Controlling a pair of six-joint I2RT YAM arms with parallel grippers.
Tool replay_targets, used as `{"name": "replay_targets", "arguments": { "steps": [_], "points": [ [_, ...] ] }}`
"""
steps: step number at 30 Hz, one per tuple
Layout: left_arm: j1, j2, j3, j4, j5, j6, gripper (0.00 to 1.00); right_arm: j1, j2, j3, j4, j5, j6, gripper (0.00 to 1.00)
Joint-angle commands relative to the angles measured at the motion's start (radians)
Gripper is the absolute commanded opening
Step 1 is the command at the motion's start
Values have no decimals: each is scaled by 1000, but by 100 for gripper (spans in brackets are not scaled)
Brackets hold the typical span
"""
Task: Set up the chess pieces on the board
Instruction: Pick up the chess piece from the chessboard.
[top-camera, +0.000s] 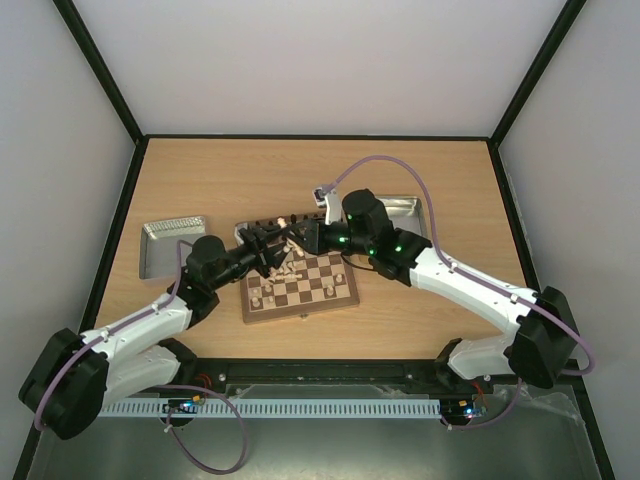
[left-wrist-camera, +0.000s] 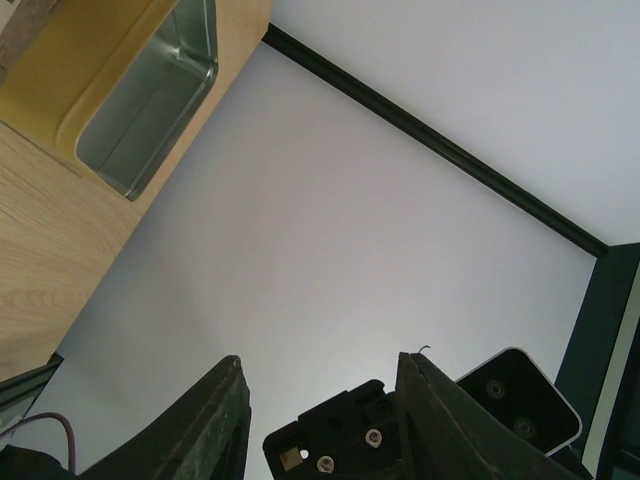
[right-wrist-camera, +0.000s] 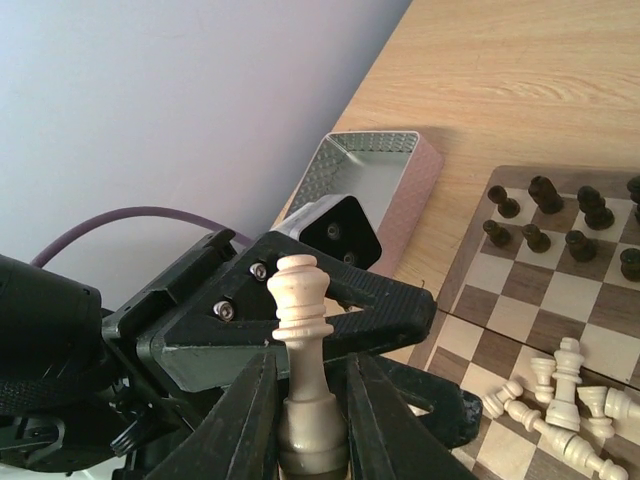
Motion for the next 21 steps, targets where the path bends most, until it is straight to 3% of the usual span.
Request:
{"name": "replay_targets", "arguments": {
  "steps": [1,7,13,21],
  "points": [
    [-6,-6,43,18,5,-167,42,3,-29,-29,77,-9,-21,17],
    [-8,-1,38,13,4,-167,43,2,-25,-35,86,11,-14,17],
    [-6,5,29,8,9,-172,54,2,-42,-38,133,27,5,17],
    [-14,18,36,61,16,-213,56,3,-46,-71,205,15,5,17]
  ]
}}
